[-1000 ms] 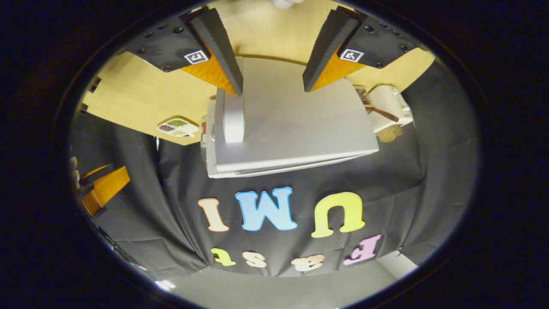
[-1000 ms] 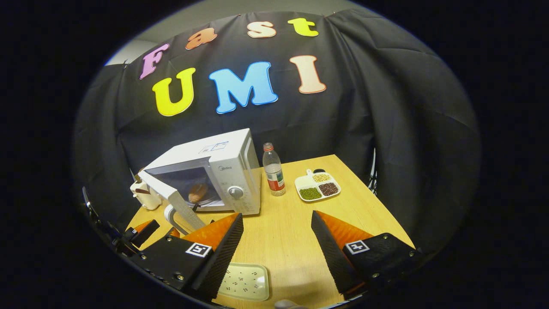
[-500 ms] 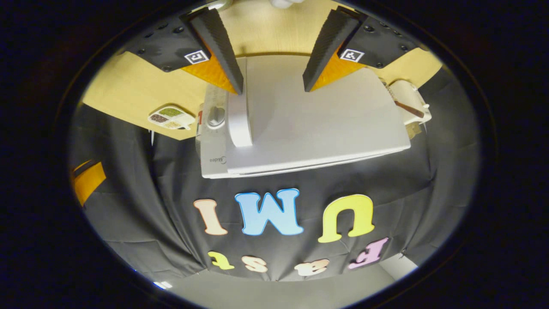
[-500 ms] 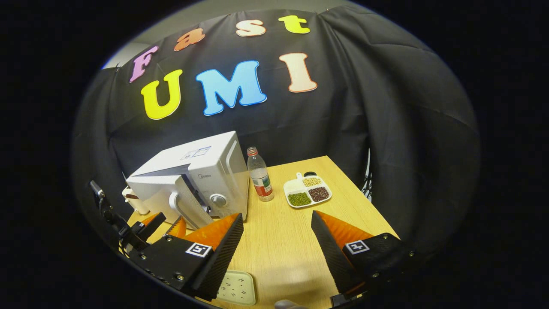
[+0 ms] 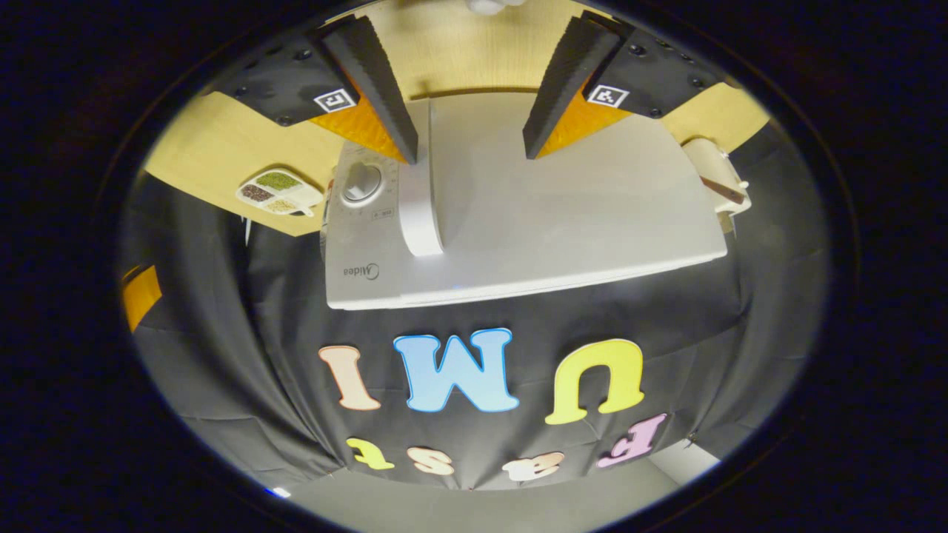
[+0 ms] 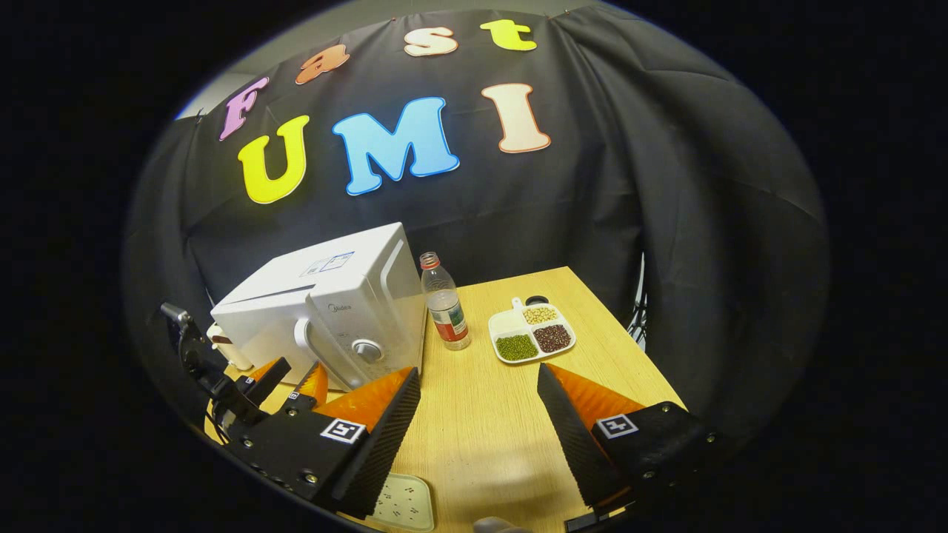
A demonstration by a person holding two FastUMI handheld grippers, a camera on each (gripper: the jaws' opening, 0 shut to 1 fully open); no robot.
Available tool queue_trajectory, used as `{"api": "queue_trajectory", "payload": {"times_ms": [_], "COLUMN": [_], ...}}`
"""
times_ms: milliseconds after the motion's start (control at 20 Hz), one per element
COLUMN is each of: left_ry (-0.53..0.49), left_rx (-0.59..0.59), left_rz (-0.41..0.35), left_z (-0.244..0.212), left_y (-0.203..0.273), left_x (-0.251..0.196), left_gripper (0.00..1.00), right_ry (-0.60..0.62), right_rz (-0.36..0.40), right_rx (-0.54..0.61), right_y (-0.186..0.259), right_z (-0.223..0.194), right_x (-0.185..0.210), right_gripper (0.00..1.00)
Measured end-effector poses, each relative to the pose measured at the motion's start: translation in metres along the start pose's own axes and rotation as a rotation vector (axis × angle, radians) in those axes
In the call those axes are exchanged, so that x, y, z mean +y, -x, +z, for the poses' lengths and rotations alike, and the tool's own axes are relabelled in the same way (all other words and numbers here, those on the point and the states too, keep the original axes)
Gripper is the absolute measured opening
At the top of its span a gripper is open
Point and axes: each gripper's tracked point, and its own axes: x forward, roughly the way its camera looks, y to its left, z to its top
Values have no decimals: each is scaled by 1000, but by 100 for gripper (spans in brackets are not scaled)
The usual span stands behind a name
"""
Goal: Open the microwave oven with the left hand, put the food in, and close the microwave oven.
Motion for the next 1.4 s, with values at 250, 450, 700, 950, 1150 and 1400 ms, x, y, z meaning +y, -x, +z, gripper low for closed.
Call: {"api": "queue_trajectory", "payload": {"times_ms": [250,450,700,950,1150,1400], "left_ry": [-8,56,-6,-27,16,38], "left_rx": [-14,18,-2,-57,-107,-199], "left_rz": [26,28,14,9,44,97], "left_z": [2,-3,17,82,151,240], "left_y": [-8,-7,20,82,140,204], "left_x": [0,-2,4,31,82,161], "left_gripper": [99,98,100,95,99,97], "right_ry": [12,22,31,30,62,60], "right_rz": [13,30,23,37,39,30], "right_rx": [4,14,-5,-81,-197,-347], "right_y": [1,5,8,32,71,127], "right_z": [2,-1,5,40,85,145], "right_x": [1,6,6,23,45,76], "right_gripper": [97,98,97,97,97,97]}}
